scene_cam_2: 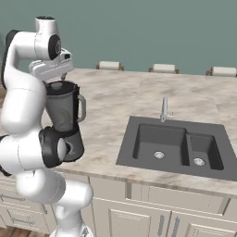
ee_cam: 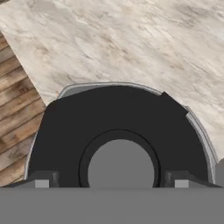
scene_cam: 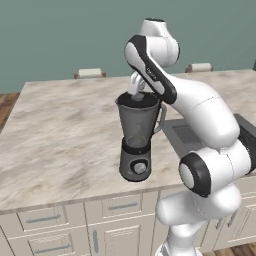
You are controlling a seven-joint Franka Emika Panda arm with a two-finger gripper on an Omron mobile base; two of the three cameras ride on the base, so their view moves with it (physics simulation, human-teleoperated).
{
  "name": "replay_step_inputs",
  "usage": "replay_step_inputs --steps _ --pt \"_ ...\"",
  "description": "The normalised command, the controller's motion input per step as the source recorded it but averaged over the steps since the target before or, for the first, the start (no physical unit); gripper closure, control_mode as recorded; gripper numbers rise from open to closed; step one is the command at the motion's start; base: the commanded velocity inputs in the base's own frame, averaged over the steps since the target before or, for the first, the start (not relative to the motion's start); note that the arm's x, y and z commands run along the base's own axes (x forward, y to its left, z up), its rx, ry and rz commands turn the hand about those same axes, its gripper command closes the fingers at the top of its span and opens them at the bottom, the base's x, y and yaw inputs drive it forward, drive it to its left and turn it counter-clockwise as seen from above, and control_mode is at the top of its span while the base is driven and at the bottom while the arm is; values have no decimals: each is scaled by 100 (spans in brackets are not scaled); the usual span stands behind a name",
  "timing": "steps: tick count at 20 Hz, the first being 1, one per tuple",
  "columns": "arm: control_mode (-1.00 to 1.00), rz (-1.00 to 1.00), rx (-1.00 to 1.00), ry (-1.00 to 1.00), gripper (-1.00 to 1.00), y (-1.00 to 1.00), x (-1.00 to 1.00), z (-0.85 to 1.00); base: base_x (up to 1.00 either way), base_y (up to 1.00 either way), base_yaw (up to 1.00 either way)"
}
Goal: Open the blender lid, put the banana in the blender, close the lid, and start the blender.
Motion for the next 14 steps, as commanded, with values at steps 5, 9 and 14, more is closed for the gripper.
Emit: replay_step_inputs --steps 5,9,14 --pt "-100 -1 0 -15 -100 0 -34 47 0 0 0" --pt "-100 -16 0 -27 -100 0 -94 7 0 0 0" --pt "-100 -38 0 -10 -100 -4 -100 -40 0 0 0"
